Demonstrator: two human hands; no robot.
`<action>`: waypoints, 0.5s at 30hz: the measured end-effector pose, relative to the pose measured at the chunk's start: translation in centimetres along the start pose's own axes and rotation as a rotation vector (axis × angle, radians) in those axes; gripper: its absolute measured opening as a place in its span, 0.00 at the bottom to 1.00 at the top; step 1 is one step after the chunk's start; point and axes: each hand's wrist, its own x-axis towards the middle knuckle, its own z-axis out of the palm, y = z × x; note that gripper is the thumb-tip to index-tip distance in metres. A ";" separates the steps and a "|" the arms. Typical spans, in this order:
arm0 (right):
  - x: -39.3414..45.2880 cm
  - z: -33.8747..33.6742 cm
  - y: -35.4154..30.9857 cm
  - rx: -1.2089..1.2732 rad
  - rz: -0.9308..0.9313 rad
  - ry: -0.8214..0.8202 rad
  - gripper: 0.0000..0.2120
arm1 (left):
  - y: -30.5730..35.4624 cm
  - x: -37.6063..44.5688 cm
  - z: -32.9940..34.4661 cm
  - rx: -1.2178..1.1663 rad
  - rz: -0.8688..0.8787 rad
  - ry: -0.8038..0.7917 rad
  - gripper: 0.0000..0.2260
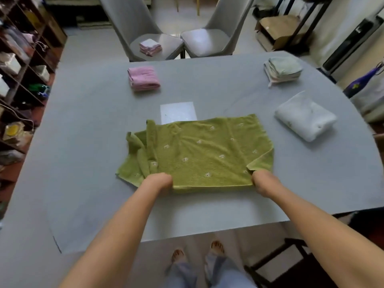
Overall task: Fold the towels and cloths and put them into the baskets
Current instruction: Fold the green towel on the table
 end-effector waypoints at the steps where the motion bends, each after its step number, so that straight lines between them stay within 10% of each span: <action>1: -0.3 0.1 0.2 0.031 0.021 -0.027 0.06 | 0.0 0.1 -0.4 0.028 0.026 -0.023 0.11; 6: -1.3 0.6 1.4 0.147 0.169 -0.127 0.07 | 1.6 1.8 -3.3 -0.035 0.143 -0.101 0.19; 15: -1.6 2.5 8.0 0.256 0.370 0.351 0.16 | 14.1 7.0 -6.5 -0.042 0.413 0.332 0.22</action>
